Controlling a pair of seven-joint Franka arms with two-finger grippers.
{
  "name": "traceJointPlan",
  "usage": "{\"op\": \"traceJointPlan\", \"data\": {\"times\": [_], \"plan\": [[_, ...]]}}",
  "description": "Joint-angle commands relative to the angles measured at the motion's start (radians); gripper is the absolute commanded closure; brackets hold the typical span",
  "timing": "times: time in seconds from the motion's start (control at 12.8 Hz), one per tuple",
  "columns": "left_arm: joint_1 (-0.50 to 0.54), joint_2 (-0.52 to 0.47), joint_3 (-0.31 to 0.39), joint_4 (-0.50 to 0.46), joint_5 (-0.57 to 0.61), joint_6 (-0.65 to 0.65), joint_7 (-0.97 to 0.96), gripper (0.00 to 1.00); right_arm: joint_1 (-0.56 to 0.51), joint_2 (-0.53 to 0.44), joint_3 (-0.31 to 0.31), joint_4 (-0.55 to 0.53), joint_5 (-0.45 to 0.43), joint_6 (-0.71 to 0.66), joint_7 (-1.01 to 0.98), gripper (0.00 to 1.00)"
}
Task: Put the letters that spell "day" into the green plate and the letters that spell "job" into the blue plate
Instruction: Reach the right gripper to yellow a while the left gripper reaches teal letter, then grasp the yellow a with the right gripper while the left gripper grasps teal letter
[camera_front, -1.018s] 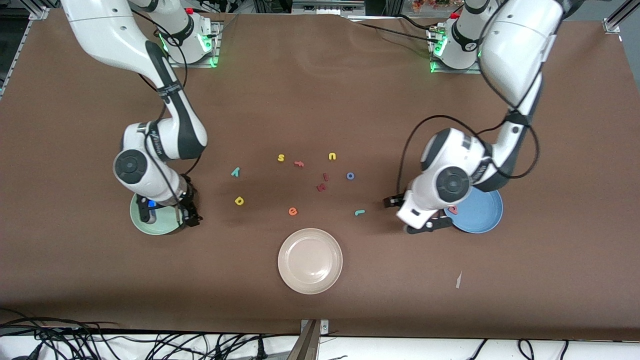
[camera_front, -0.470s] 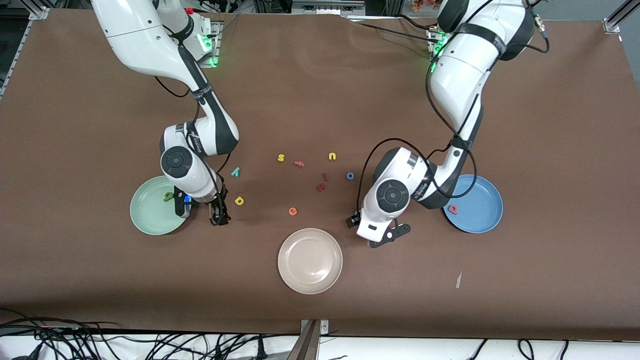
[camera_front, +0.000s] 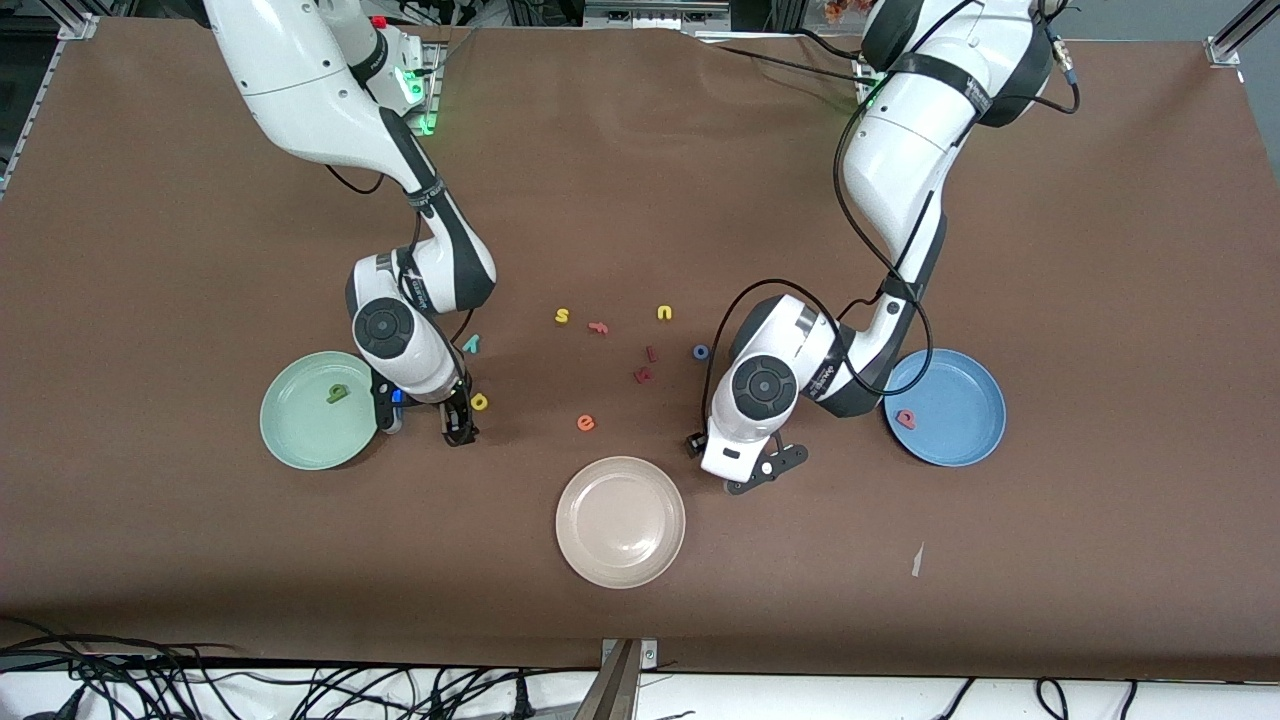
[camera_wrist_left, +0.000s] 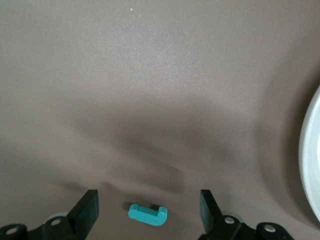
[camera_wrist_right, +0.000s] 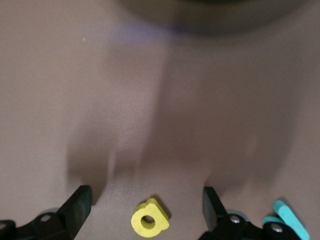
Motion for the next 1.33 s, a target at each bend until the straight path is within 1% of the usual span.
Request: {"op": "traceJointPlan", "data": {"times": [0.0,0.08,0.16,0.31,0.55,0.63,0.7,0.78,0.86,0.94,1.02,1.1,1.25], "plan": [[-0.020,0.012,0.015,-0.005,-0.023,-0.003,-0.008,0.23,0.015,-0.008,-0.003,-0.007,0.019,0.011,0.024,0.01],[-0.020,0.005,0.015,-0.012,-0.024,-0.003,-0.006,0.25,0.015,-0.006,-0.003,-0.007,0.019,0.011,0.024,0.01],[-0.020,0.001,0.015,-0.012,-0.024,-0.004,-0.005,0.30,0.016,-0.006,-0.003,-0.007,0.019,0.013,0.024,0.01],[-0.021,0.000,0.012,-0.013,-0.026,-0.004,-0.011,0.33,0.016,-0.008,-0.003,-0.007,0.019,0.013,0.026,0.01],[-0.023,0.000,0.011,-0.016,-0.026,-0.004,-0.012,0.44,0.022,-0.006,-0.003,-0.007,0.020,0.017,0.024,0.02],[-0.029,0.000,0.011,-0.018,-0.027,-0.006,-0.014,0.46,0.022,-0.006,-0.003,-0.007,0.020,0.022,0.027,0.22],[-0.031,-0.002,0.009,-0.021,-0.027,-0.006,-0.015,0.48,0.024,-0.006,-0.003,-0.007,0.019,0.022,0.052,0.68],[-0.034,-0.005,0.009,-0.028,-0.027,-0.006,-0.015,0.50,0.026,-0.005,-0.003,-0.007,0.019,0.025,0.058,0.88],[-0.037,-0.008,0.009,-0.032,-0.029,-0.006,-0.017,0.55,0.029,-0.003,-0.003,-0.007,0.019,0.034,0.061,0.93],[-0.038,-0.008,0.009,-0.032,-0.029,-0.006,-0.017,0.57,0.029,-0.003,-0.003,-0.007,0.019,0.036,0.061,0.95],[-0.041,-0.008,0.009,-0.038,-0.029,-0.004,-0.018,0.60,0.029,-0.003,-0.003,-0.007,0.019,0.036,0.063,1.00],[-0.041,-0.008,0.009,-0.045,-0.027,-0.004,-0.019,0.63,0.029,-0.003,-0.003,-0.007,0.019,0.036,0.063,1.00],[-0.041,-0.006,0.009,-0.047,-0.027,-0.004,-0.017,0.71,0.029,-0.006,-0.003,-0.007,0.017,0.036,0.064,1.00]]}}
